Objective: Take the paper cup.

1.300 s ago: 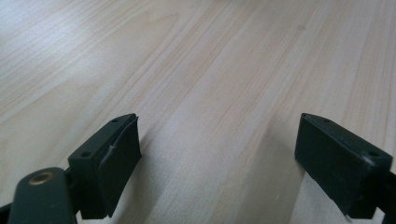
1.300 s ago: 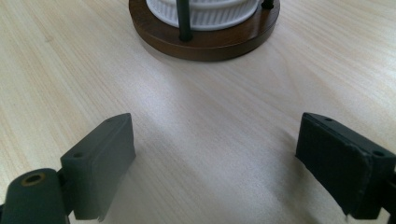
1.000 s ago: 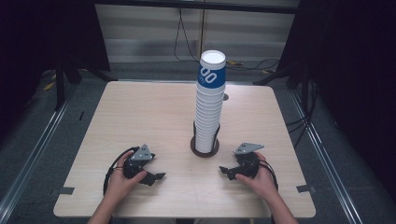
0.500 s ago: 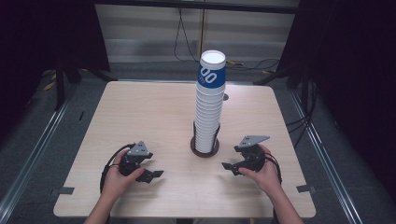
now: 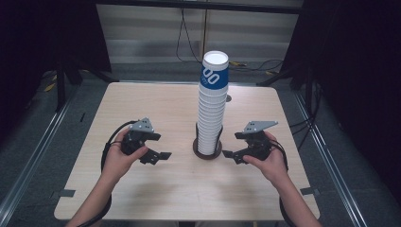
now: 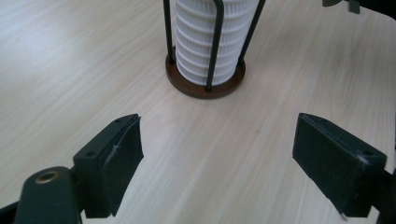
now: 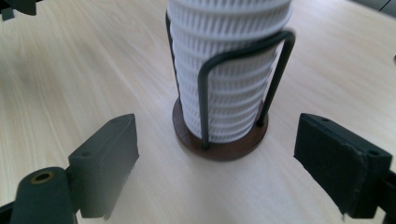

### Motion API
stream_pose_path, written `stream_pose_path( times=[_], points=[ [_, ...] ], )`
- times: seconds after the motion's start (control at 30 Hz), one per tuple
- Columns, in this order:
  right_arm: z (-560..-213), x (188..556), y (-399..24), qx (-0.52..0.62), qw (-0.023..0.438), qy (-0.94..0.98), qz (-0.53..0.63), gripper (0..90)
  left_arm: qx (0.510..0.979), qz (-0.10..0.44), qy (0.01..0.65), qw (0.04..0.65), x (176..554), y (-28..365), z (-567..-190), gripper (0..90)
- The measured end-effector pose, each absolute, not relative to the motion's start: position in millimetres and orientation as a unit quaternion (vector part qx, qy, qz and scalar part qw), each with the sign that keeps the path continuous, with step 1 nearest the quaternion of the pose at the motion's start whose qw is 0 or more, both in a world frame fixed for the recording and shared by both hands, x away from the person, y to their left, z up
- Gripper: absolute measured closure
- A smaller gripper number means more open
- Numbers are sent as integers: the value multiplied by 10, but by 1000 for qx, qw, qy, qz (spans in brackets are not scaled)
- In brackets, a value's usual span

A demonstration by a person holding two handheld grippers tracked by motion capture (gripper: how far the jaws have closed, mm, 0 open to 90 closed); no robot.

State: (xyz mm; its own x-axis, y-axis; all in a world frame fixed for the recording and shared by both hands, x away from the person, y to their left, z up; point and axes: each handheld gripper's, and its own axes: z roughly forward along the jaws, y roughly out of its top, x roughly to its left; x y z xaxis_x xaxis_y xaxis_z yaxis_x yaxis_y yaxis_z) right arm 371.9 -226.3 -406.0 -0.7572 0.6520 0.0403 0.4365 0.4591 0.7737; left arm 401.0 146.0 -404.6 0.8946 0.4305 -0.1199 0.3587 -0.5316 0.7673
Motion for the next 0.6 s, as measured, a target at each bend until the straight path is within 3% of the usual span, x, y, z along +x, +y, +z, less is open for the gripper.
stream_pose_path(
  times=[0.6],
  points=[
    [-3612, 3916, -2226, 305, 135, 833, 441, 124, 872, 48, 207, 440, 4236, 1173, -3463, 157]
  ],
)
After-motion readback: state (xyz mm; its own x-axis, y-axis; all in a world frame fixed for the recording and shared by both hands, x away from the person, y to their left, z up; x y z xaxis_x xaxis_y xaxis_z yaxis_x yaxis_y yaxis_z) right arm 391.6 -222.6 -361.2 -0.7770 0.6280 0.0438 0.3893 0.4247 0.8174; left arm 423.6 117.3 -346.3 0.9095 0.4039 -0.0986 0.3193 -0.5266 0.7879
